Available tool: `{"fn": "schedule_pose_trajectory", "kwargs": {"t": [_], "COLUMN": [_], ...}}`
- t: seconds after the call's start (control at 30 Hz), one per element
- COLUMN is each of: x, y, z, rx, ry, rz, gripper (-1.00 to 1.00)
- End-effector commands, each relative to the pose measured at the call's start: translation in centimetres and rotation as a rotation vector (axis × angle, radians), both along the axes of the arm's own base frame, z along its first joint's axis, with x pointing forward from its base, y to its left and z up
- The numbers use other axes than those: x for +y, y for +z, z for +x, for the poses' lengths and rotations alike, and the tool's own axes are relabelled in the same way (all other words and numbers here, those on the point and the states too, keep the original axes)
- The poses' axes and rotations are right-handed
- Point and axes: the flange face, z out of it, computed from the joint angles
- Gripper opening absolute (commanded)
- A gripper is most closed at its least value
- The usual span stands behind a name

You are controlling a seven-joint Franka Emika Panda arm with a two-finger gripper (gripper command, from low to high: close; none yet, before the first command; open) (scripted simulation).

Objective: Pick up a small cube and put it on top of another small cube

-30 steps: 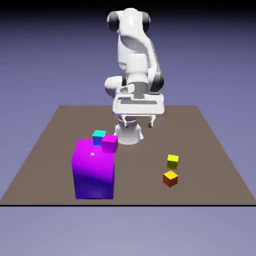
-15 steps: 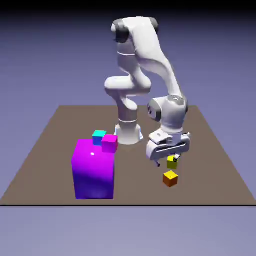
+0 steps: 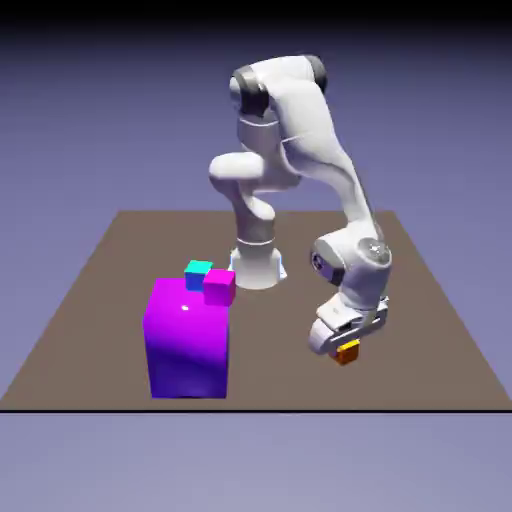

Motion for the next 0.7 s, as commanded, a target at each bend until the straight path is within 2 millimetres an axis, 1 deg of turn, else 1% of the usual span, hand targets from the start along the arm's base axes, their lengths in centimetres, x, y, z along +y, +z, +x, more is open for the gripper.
{"fn": "schedule_pose_trajectory", "kwargs": {"t": [0.0, 0.1, 0.2, 0.3, 0.4, 0.43, 0.47, 0.57, 0.67], "x": [0.7, 2.3, 3.5, 4.1, 4.2, 4.2, 4.2, 3.8, 3.4], "y": [0.6, 2.3, 3.5, 4.4, 4.9, 4.9, 4.9, 2.4, -0.4], "z": [-1.1, -4.4, -7.8, -11.1, -14.4, -14.9, -14.9, -14.6, -14.8], "rx": [-0.002, -0.005, -0.007, -0.007, -0.004, -0.003, -0.003, -0.006, -0.006], "ry": [0.061, 0.243, 0.423, 0.602, 0.777, 0.809, 0.809, 0.806, 0.807], "rz": [0.007, 0.024, 0.028, 0.02, 0.0, -0.005, -0.005, -0.012, -0.01], "gripper": [-1.0, -1.0, -1.0, -1.0, -1.0, -1.0, -1.0, -1.0, -1.0]}}
